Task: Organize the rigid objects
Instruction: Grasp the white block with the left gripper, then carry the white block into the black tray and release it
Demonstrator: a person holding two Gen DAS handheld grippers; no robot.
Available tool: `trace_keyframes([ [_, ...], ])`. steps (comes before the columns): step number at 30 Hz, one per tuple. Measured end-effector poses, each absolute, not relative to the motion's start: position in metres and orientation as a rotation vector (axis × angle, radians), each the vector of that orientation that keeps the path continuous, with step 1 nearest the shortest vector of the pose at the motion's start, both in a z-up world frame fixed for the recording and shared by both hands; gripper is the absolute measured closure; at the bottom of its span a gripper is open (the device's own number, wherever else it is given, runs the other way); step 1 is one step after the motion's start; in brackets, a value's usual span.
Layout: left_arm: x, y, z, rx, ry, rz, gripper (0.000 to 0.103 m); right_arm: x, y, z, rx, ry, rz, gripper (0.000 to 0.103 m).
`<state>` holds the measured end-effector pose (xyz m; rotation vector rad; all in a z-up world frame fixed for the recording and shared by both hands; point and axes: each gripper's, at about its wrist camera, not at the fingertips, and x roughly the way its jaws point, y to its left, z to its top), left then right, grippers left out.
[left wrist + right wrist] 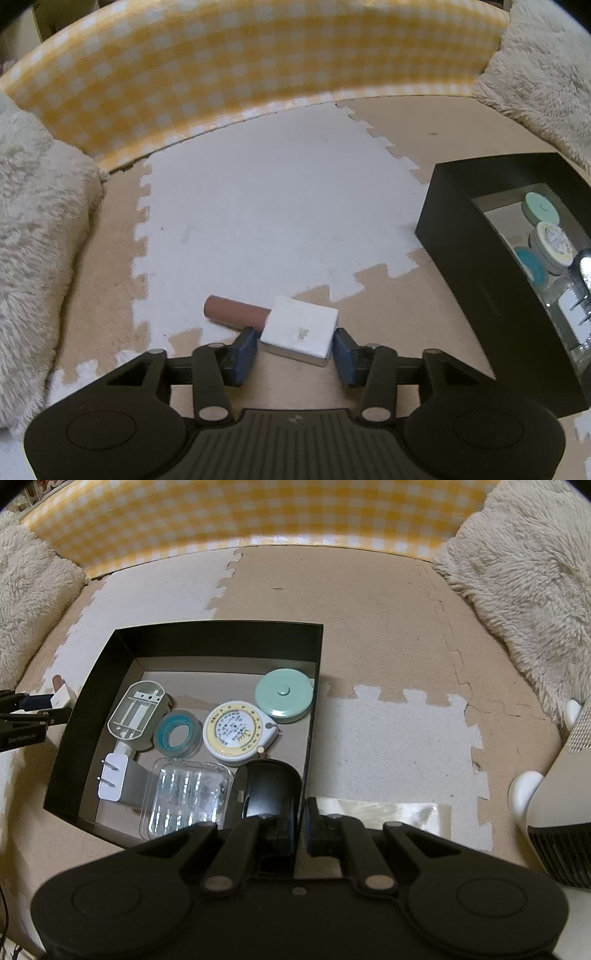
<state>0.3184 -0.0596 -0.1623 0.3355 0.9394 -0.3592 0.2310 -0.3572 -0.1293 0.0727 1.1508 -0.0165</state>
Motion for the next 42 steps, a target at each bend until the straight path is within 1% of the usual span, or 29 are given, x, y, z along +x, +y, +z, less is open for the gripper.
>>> trace_keyframes([
  [5,0.319,-0.059,-0.161,0.309,0.945,-0.362,0.060,0.231,-0.357,-0.129,0.073,1.151,-0.017,0.097],
  [9,0.320,-0.056,-0.160,0.227,0.943,-0.377,0.060,0.231,-0.357,-0.129,0.072,1.151,-0.017,0.097],
  [11,0.319,-0.058,-0.159,0.231,0.933,-0.374,0.060,0.231,-0.357,-0.129,0.073,1.151,-0.017,0.097],
  [19,0.318,-0.059,-0.142,0.171,0.842,-0.363,0.060,0.231,-0.357,-0.129,0.072,1.151,-0.017,0.097],
  [24,0.314,-0.065,-0.122,0.063,0.776,-0.370,0.060,0.231,-0.357,-0.129,0.072,1.151,-0.017,0.097],
  [29,0.306,-0.084,-0.106,-0.055,0.739,-0.408,0.060,0.231,-0.357,-0.129,0.072,1.150,-0.017,0.097],
  [36,0.282,-0.126,-0.087,-0.133,0.705,-0.533,0.060,0.231,-0.357,-0.129,0.071,1.150,-0.016,0.097],
  [42,0.270,-0.170,-0.094,-0.204,0.754,-0.616,0.060,0.231,-0.357,-0.129,0.073,1.150,-0.016,0.097],
])
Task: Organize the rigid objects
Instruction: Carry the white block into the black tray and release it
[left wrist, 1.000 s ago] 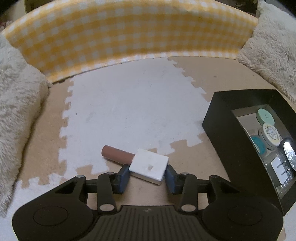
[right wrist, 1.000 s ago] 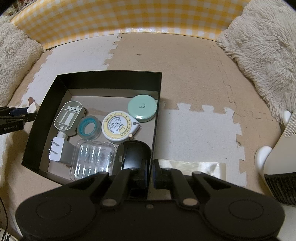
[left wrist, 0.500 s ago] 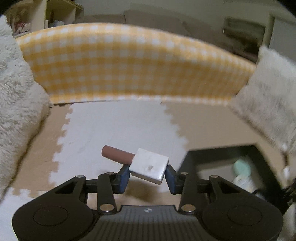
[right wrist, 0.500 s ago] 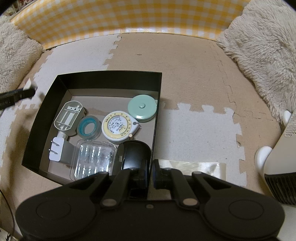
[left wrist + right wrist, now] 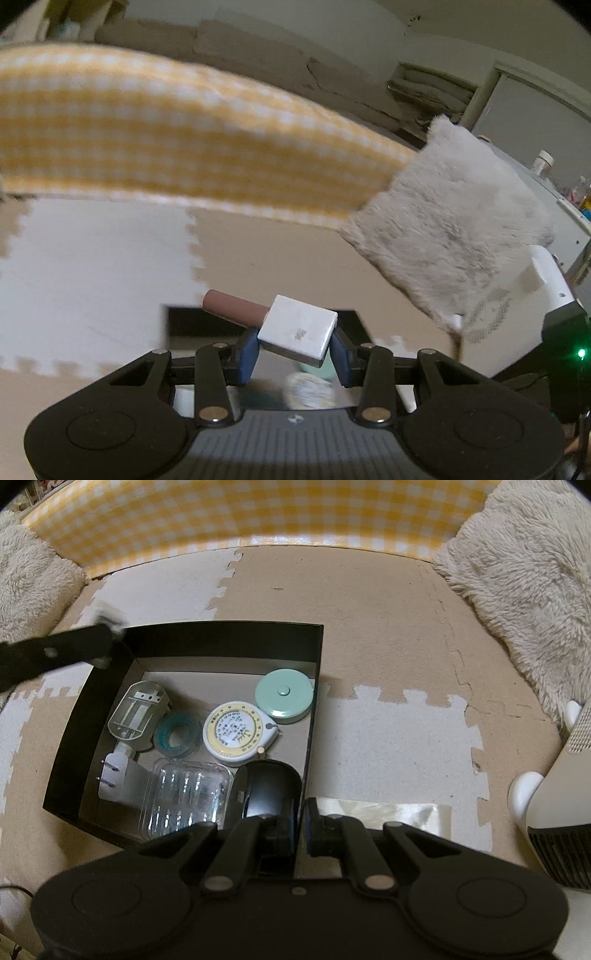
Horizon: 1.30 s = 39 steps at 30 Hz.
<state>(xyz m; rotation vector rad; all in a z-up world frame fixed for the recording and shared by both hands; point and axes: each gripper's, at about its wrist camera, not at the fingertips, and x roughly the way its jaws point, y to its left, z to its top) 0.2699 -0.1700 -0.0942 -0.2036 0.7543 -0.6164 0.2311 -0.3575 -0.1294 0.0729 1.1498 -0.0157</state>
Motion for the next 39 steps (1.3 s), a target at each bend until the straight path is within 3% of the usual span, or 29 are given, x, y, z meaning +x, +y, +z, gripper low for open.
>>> trace_keyframes([
  [7,0.281,-0.209,-0.119,-0.253,0.841,-0.520,0.060,0.231,-0.356,-0.129,0.067,1.148,-0.014,0.097],
  [22,0.319,-0.214,-0.157,-0.249,0.984,-0.336,0.061,0.231,-0.357,-0.129,0.076,1.146,-0.012,0.097],
  [24,0.319,-0.215,-0.154,-0.221,0.969,-0.315,0.054,0.231,-0.357,-0.129,0.076,1.146,-0.012,0.097],
  [26,0.319,-0.215,-0.151,-0.205,0.962,-0.311,0.036,0.231,-0.357,-0.129,0.075,1.145,-0.012,0.097],
  [39,0.298,-0.223,-0.128,-0.175,0.992,-0.427,0.014,0.230,-0.358,-0.129,0.080,1.143,-0.009,0.097],
])
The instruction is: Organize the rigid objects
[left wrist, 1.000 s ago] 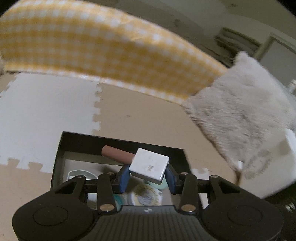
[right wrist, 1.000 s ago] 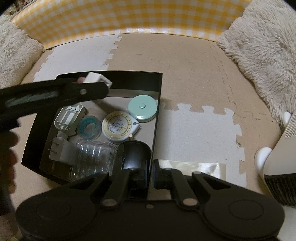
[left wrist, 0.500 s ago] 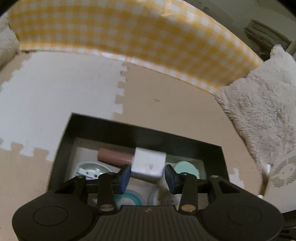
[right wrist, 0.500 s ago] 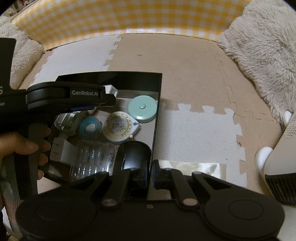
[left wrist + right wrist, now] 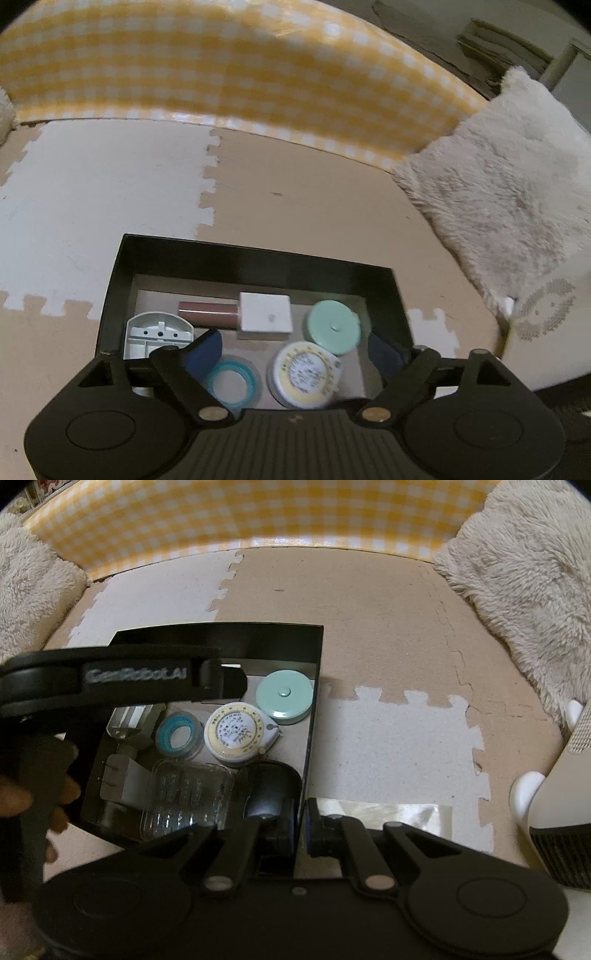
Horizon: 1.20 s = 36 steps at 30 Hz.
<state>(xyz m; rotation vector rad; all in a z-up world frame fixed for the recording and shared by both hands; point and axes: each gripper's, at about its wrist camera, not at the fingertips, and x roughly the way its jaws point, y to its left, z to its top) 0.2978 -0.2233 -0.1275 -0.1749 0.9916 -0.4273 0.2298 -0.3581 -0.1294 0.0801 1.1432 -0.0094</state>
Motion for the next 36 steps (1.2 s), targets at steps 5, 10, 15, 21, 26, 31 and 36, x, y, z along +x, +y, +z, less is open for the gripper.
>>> trace_keyframes([
  [5,0.286,-0.226,-0.111,-0.142,0.996,-0.435,0.005,0.229,-0.359,-0.129,0.082,1.142,-0.008,0.097],
  [10,0.278,-0.225,-0.093,-0.073,0.967,-0.429,0.003,0.229,-0.359,-0.129,0.085,1.142,-0.008,0.097],
  [15,0.269,-0.213,-0.080,-0.020,0.935,-0.401,0.002,0.229,-0.359,-0.129,0.085,1.142,-0.008,0.096],
  [21,0.259,-0.192,-0.068,0.009,0.929,-0.402,0.002,0.229,-0.359,-0.129,0.087,1.141,-0.007,0.096],
  [26,0.246,-0.178,-0.059,0.054,0.903,-0.369,0.001,0.229,-0.359,-0.129,0.085,1.142,-0.007,0.096],
  [31,0.233,-0.162,-0.053,0.076,0.887,-0.348,0.000,0.227,-0.361,-0.129,0.096,1.143,-0.004,0.096],
  [36,0.219,-0.147,-0.048,0.098,0.873,-0.320,0.000,0.223,-0.362,-0.119,0.104,1.110,-0.028,0.093],
])
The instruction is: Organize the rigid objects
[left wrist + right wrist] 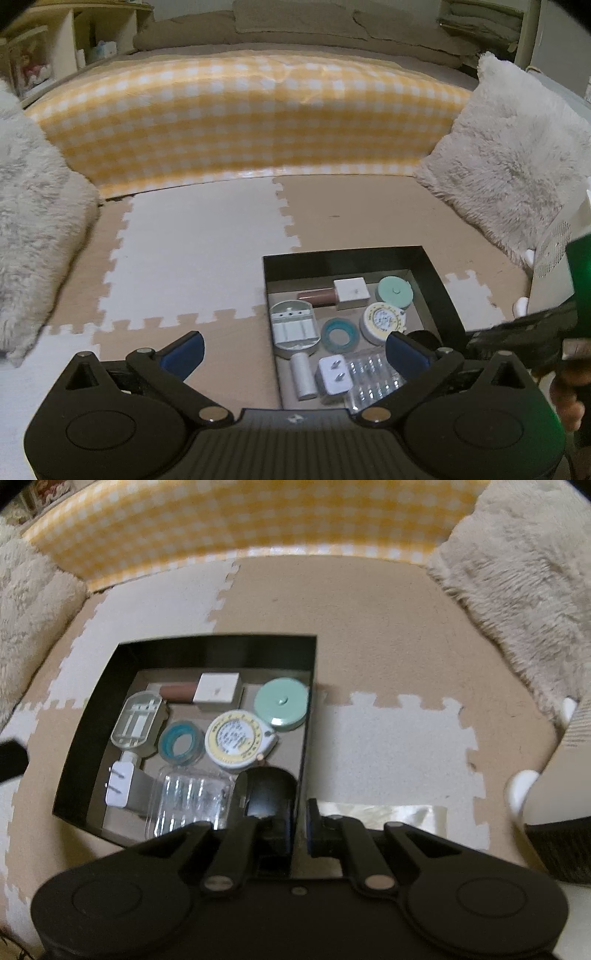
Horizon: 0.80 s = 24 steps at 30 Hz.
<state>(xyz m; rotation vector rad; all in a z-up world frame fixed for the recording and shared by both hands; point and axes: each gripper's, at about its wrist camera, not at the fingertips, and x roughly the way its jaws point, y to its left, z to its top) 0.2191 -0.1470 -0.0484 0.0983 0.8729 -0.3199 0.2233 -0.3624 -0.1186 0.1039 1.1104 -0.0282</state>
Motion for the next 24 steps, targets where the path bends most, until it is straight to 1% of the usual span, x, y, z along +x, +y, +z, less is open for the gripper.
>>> trace_keyframes([
  [2,0.215,-0.140,-0.045,0.087,0.876,-0.325,0.000,0.222,-0.364,-0.111,0.100,1.095,-0.042,0.083],
  [4,0.210,-0.134,-0.041,0.084,0.862,-0.325,0.000,0.221,-0.365,-0.104,0.096,1.087,-0.056,0.079],
  [7,0.202,-0.127,-0.033,0.089,0.832,-0.307,0.000,0.215,-0.366,-0.091,0.102,1.072,-0.081,0.076],
  [8,0.200,-0.125,-0.031,0.087,0.823,-0.305,0.000,0.212,-0.366,-0.085,0.101,1.061,-0.087,0.072],
  [12,0.189,-0.118,-0.020,0.092,0.791,-0.302,0.000,0.199,-0.364,-0.055,0.107,1.006,-0.088,0.064],
  [14,0.183,-0.116,-0.014,0.098,0.773,-0.310,0.000,0.190,-0.362,-0.038,0.128,0.970,-0.077,0.055],
  [21,0.159,-0.105,0.008,0.119,0.708,-0.325,0.000,0.153,-0.351,0.005,0.222,0.885,-0.039,0.042],
  [22,0.155,-0.103,0.010,0.120,0.699,-0.326,0.000,0.148,-0.350,0.009,0.230,0.878,-0.044,0.039],
  [23,0.152,-0.102,0.012,0.122,0.694,-0.328,0.000,0.142,-0.349,0.014,0.240,0.867,-0.052,0.029],
  [24,0.150,-0.101,0.013,0.123,0.688,-0.331,0.000,0.136,-0.348,0.017,0.253,0.864,-0.055,0.023],
])
